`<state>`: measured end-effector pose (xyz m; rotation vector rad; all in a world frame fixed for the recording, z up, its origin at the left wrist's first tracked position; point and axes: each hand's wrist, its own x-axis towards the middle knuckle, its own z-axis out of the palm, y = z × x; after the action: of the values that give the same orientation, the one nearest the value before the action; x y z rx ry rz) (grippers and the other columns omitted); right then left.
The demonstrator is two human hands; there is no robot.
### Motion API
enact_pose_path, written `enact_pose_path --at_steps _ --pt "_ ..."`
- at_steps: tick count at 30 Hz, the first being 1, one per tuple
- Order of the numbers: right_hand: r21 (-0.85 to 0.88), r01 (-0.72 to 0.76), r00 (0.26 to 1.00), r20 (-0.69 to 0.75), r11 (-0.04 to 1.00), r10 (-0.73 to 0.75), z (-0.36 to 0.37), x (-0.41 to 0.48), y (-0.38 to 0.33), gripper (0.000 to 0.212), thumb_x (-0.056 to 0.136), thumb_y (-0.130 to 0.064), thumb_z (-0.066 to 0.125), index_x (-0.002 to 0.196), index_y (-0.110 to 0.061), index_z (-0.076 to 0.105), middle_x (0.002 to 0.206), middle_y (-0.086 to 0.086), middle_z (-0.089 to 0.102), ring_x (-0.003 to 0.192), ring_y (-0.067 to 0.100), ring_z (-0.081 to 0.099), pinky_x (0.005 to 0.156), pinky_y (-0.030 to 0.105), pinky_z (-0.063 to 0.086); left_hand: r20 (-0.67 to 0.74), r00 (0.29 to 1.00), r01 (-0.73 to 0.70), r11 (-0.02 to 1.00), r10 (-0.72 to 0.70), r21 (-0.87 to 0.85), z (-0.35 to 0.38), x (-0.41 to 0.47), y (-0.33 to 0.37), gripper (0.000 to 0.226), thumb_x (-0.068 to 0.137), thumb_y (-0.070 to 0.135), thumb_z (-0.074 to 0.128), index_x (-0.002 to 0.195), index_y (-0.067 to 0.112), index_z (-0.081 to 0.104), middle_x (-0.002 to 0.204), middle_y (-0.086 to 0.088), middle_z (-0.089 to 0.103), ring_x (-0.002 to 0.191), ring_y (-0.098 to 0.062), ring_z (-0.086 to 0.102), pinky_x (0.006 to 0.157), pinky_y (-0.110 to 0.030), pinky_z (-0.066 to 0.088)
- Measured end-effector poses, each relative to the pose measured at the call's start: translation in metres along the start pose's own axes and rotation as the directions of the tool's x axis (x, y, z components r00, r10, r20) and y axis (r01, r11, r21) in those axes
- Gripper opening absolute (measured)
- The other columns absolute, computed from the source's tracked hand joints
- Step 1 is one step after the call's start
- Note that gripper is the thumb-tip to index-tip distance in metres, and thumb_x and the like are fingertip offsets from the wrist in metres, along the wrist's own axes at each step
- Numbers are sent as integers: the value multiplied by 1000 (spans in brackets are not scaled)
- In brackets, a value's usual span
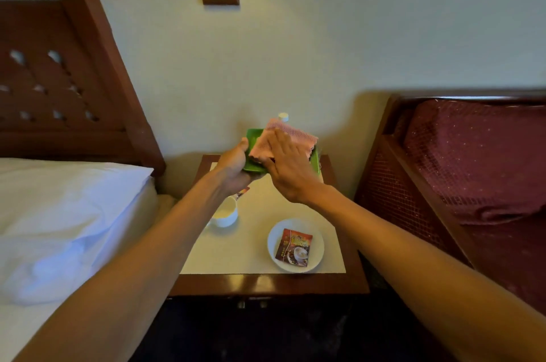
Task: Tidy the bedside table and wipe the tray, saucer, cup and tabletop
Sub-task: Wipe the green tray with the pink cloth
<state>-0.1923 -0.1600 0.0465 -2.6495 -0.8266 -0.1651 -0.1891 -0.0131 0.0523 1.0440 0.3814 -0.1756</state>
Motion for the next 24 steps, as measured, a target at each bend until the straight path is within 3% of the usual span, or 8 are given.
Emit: enact_pose_path --at_steps 4,7,10,13,15,17,18,24 --pt "-152 115 993 37 982 -110 0 -5 -22 55 108 -23 24 159 -13 5 167 9 -2 154 29 -3 123 49 5 56 998 -11 1000 12 -18 -9 -19 12 49 106 44 29 129 13 59 120 -11 69 108 -24 64 101 -43 45" --pt "-166 235 972 60 958 -228 -6 -13 -23 53 109 -34 18 159 -19 12 167 4 5 154 24 1 124 42 3 73 997 -18 998 22 -55 -22 -30 17 55 106 45 25 136 8 54 118 -15 65 90 -23 60 76 -39 47" --pt "-188 289 957 50 939 -284 -17 -18 -18 60 104 -45 9 158 -21 17 166 4 8 154 23 3 125 44 5 133 991 -17 998 25 -64 -27 -40 22 56 107 43 23 138 7 51 124 -20 60 91 -29 60 77 -45 53" --pt "-113 213 977 -9 971 -215 -26 -14 -28 57 107 -44 18 158 -18 20 167 4 5 154 22 1 124 48 5 154 988 -2 996 15 -87 -19 -51 25 54 107 44 23 133 10 55 105 -15 66 73 -22 59 69 -36 56" --pt "-68 183 983 -10 981 -184 -27 -14 -45 60 107 -46 22 159 -16 15 167 2 4 154 19 -2 124 48 1 173 985 -8 996 23 -87 -13 -55 29 62 104 54 24 133 12 58 114 -12 66 92 -23 61 84 -35 54" --pt "-30 185 983 21 982 -184 -25 -16 -55 66 105 -52 21 159 -15 8 167 1 2 153 17 -4 124 46 -2 177 984 -10 998 22 -66 -12 -55 34 77 98 67 25 131 9 62 135 -14 59 122 -27 53 113 -39 33" --pt "-22 207 978 35 978 -206 -25 -19 -56 69 103 -55 18 159 -16 7 167 1 3 153 16 -3 124 46 -2 176 984 -11 998 21 -55 -13 -56 36 81 96 69 23 128 7 64 137 -15 58 127 -28 50 117 -41 27" --pt "-4 245 967 70 969 -244 -37 -19 -42 63 105 -51 19 159 -20 11 167 -1 3 153 15 -4 125 41 0 255 967 0 1000 2 -8 -12 -60 33 86 95 72 11 136 12 55 132 -17 63 125 -34 58 104 -51 44"
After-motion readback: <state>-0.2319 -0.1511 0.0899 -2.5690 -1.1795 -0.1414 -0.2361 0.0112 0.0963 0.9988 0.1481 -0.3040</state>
